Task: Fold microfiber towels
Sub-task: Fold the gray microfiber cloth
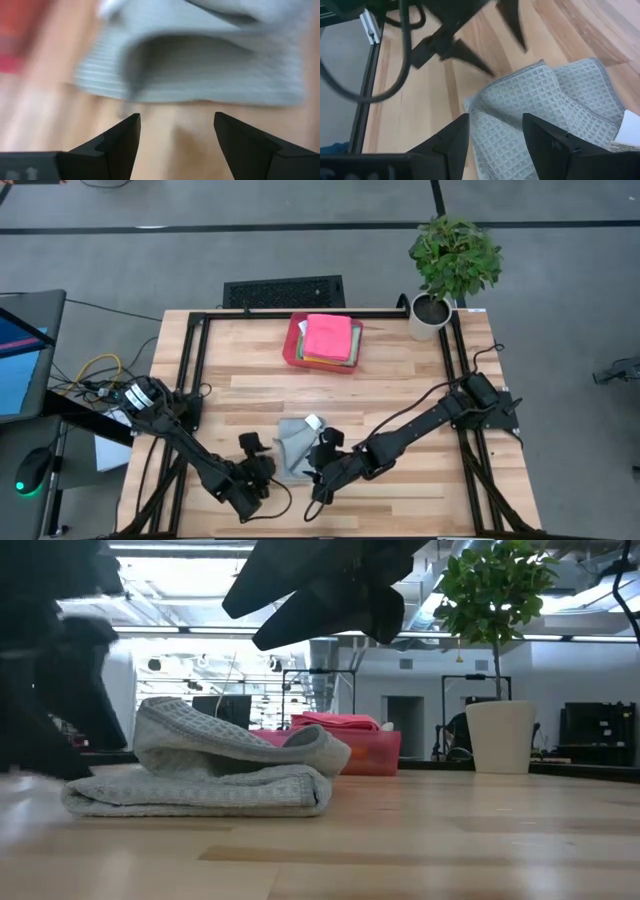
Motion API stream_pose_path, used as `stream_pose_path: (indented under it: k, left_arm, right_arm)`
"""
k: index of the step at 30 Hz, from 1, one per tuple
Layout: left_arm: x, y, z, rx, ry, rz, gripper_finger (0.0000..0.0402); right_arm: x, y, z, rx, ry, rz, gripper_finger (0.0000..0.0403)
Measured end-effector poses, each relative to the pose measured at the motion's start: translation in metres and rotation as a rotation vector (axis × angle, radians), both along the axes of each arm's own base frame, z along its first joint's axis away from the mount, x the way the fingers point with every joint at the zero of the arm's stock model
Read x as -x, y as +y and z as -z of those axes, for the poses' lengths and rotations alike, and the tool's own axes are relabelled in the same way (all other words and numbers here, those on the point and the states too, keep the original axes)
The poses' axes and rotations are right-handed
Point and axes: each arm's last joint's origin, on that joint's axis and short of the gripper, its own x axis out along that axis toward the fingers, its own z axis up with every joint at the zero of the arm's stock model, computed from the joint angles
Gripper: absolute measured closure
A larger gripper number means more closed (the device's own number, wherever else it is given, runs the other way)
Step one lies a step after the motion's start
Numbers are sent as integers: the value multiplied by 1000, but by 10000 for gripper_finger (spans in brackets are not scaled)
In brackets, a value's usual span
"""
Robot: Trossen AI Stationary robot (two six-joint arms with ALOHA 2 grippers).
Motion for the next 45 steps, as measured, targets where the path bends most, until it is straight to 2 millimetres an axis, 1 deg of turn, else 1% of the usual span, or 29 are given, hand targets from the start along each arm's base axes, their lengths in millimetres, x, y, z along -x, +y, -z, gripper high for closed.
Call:
stream_pose_path:
  k: [2,5,8,14,16,20,24,26,28,33,37,40,42,45]
  left_arm:
    - [6,4,-5,-70,-41,-36,154]
    - [13,10,-12,-128,-128,-83,154]
    - [16,15,-10,-150,-139,-68,154]
    - [0,26,8,-102,-131,20,154]
    - [-5,31,8,-118,-129,27,154]
    - [-7,39,7,-140,-112,32,154]
    - [-8,46,13,-113,-88,37,159]
    - [-8,52,17,-86,-69,28,173]
    - [-10,55,19,-78,-70,28,197]
    - [-14,58,17,-109,-78,38,286]
    - [-14,59,10,-108,-91,56,351]
    - [-13,61,3,-161,-102,70,388]
    - [-15,66,-2,-219,-107,71,397]
    - [-20,74,-4,-282,-80,78,393]
  right_arm:
    - [0,0,0,1,0,1,193]
    - [0,0,0,2,1,1,193]
    - [0,0,0,5,5,0,193]
    - [0,-1,1,8,9,2,193]
    - [0,-1,1,8,9,2,193]
    - [0,-1,1,8,9,2,193]
    - [0,-2,1,11,14,2,199]
    - [1,-2,1,13,16,1,203]
    - [1,-2,1,14,18,1,208]
    - [1,-2,1,14,20,1,222]
    - [1,-1,1,14,20,-2,232]
    - [1,-1,2,15,22,-5,238]
    - [2,-1,2,17,25,-6,241]
    - [2,-1,2,20,30,-7,245]
